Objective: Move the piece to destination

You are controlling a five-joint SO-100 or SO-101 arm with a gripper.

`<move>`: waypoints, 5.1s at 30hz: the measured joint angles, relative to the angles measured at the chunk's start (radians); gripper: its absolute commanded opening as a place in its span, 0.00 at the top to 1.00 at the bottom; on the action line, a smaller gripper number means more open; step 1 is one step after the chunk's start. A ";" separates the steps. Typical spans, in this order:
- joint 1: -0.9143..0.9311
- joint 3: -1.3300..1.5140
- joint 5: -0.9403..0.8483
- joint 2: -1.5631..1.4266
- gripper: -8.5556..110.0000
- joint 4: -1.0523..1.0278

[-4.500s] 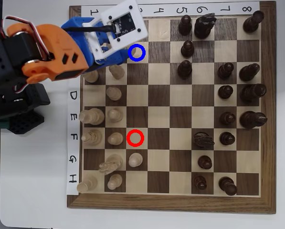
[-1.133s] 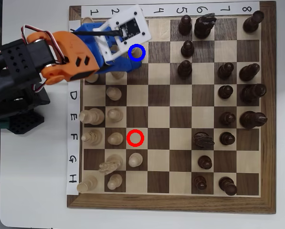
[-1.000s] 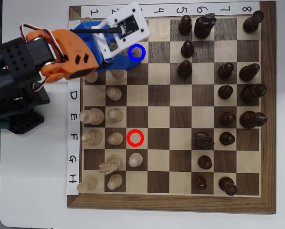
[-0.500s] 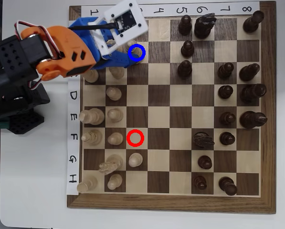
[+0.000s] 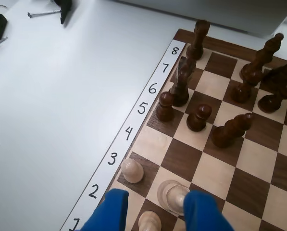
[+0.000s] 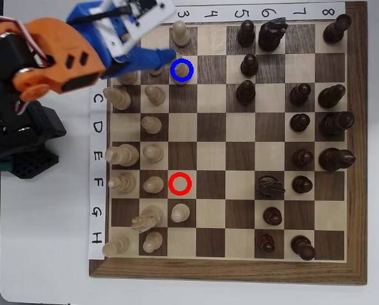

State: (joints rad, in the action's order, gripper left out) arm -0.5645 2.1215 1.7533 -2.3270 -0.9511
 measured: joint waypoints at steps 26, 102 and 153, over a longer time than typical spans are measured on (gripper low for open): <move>0.324 -0.420 -0.554 -0.002 0.93 -0.181; 2.102 1.048 -1.798 -1.020 0.93 0.150; 2.102 1.048 -1.839 -1.040 0.93 -0.137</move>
State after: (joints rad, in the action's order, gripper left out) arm 1.5370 3.1692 -0.0859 -3.3671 -1.0876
